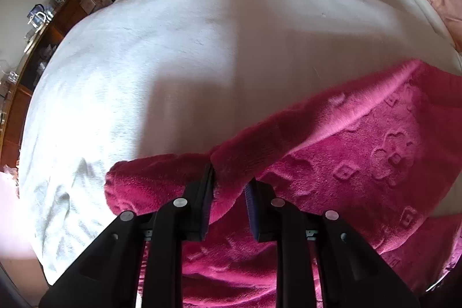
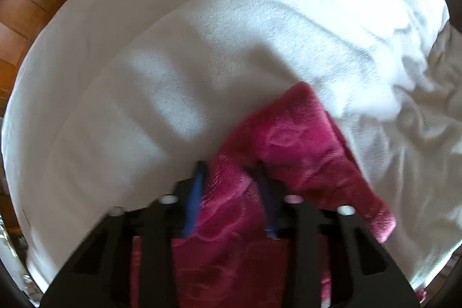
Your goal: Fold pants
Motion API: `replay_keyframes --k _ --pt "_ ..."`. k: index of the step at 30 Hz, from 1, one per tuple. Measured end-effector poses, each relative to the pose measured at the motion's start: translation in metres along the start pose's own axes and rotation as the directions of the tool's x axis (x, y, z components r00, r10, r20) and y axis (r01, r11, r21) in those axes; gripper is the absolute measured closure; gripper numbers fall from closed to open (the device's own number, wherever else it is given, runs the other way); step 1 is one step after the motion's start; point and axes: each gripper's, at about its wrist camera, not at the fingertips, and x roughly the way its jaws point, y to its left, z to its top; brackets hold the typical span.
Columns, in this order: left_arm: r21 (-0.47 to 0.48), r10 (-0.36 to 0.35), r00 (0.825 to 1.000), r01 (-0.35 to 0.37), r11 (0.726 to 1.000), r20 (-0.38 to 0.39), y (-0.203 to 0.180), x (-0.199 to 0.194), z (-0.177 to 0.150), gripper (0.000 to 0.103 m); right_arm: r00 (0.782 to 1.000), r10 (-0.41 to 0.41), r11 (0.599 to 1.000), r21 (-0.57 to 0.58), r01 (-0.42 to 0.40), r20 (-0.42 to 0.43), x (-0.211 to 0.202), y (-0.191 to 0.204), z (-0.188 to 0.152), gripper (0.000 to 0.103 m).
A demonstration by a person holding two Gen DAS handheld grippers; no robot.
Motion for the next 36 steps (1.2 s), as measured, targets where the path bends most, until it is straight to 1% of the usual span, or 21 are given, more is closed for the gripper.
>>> replay_keyframes --k 1,2,3,7,9,13,14,15,17,19,23,24,26,27,28,30,32,33,34,35,36 --pt "-0.003 0.004 1.0 -0.004 1.0 0.007 -0.001 -0.003 -0.001 0.083 1.0 -0.001 1.0 -0.007 0.001 0.003 -0.004 0.001 -0.006 0.091" --pt "-0.004 0.008 1.0 -0.008 1.0 0.012 -0.01 -0.009 -0.006 0.083 1.0 0.01 1.0 -0.009 -0.01 0.004 -0.008 -0.004 -0.009 0.094" --pt "-0.004 0.016 1.0 -0.016 1.0 0.021 -0.029 -0.013 -0.009 0.083 1.0 0.027 1.0 -0.007 -0.027 0.011 -0.015 -0.009 -0.011 0.095" --pt "-0.005 0.041 0.998 -0.041 0.999 0.054 -0.028 -0.031 -0.008 0.085 0.996 0.079 0.997 0.006 -0.08 0.045 -0.045 -0.036 -0.023 0.096" --pt "-0.005 0.048 0.996 -0.048 0.999 0.074 -0.036 -0.042 -0.011 0.086 0.992 0.109 0.994 0.023 -0.11 0.064 -0.063 -0.053 -0.033 0.096" --pt "0.004 0.047 0.992 -0.048 0.999 0.114 -0.031 -0.071 -0.019 0.089 0.981 0.158 0.985 0.047 -0.164 0.114 -0.106 -0.096 -0.06 0.097" --pt "0.007 0.043 0.991 -0.044 0.999 0.123 -0.03 -0.08 -0.022 0.089 0.978 0.168 0.983 0.051 -0.175 0.127 -0.115 -0.108 -0.061 0.097" --pt "0.011 0.039 0.99 -0.041 0.999 0.133 -0.028 -0.086 -0.026 0.09 0.974 0.178 0.981 0.058 -0.187 0.139 -0.125 -0.111 -0.071 0.097" --pt "0.018 0.034 0.988 -0.037 0.999 0.151 -0.025 -0.101 -0.038 0.091 0.966 0.201 0.973 0.083 -0.217 0.16 -0.15 -0.131 -0.095 0.097" --pt "0.018 0.032 0.984 -0.036 0.999 0.175 -0.023 -0.117 -0.053 0.096 0.96 0.211 0.967 0.104 -0.233 0.183 -0.171 -0.155 -0.123 0.097" --pt "-0.015 0.021 0.975 -0.018 1.0 0.222 -0.003 -0.155 -0.084 0.096 0.953 0.231 0.955 0.14 -0.261 0.197 -0.193 -0.2 -0.179 0.097" --pt "-0.023 0.015 0.974 -0.011 1.0 0.227 0.002 -0.161 -0.092 0.096 0.952 0.232 0.954 0.147 -0.263 0.2 -0.191 -0.198 -0.19 0.097" --pt "-0.053 -0.013 0.976 0.025 0.998 0.219 0.013 -0.171 -0.108 0.096 0.954 0.22 0.953 0.163 -0.255 0.205 -0.194 -0.212 -0.219 0.097" --pt "-0.073 -0.049 0.978 0.065 0.995 0.202 0.019 -0.172 -0.121 0.096 0.955 0.214 0.954 0.168 -0.25 0.205 -0.192 -0.214 -0.228 0.097" --pt "-0.089 -0.064 0.981 0.082 0.993 0.185 0.026 -0.168 -0.127 0.096 0.957 0.212 0.951 0.185 -0.249 0.2 -0.19 -0.223 -0.242 0.097" --pt "-0.136 -0.099 0.984 0.119 0.984 0.149 0.032 -0.16 -0.138 0.095 0.959 0.211 0.944 0.213 -0.25 0.192 -0.184 -0.238 -0.259 0.097" --pt "-0.205 -0.128 0.986 0.149 0.967 0.11 0.036 -0.15 -0.147 0.095 0.962 0.203 0.94 0.24 -0.244 0.185 -0.176 -0.248 -0.274 0.097" --pt "-0.25 -0.165 0.981 0.184 0.951 0.098 0.039 -0.145 -0.148 0.091 0.963 0.198 0.939 0.248 -0.239 0.182 -0.173 -0.252 -0.282 0.097" --pt "-0.289 -0.203 0.974 0.223 0.931 0.098 0.038 -0.141 -0.146 0.085 0.964 0.195 0.938 0.254 -0.237 0.181 -0.176 -0.254 -0.29 0.097" --pt "-0.321 -0.227 0.968 0.249 0.914 0.104 0.038 -0.138 -0.145 0.062 0.964 0.195 0.936 0.26 -0.238 0.18 -0.174 -0.255 -0.292 0.097" --pt "-0.351 -0.247 0.961 0.276 0.895 0.126 0.036 -0.135 -0.141 0.041 0.964 0.196 0.934 0.266 -0.239 0.18 -0.172 -0.259 -0.296 0.097"
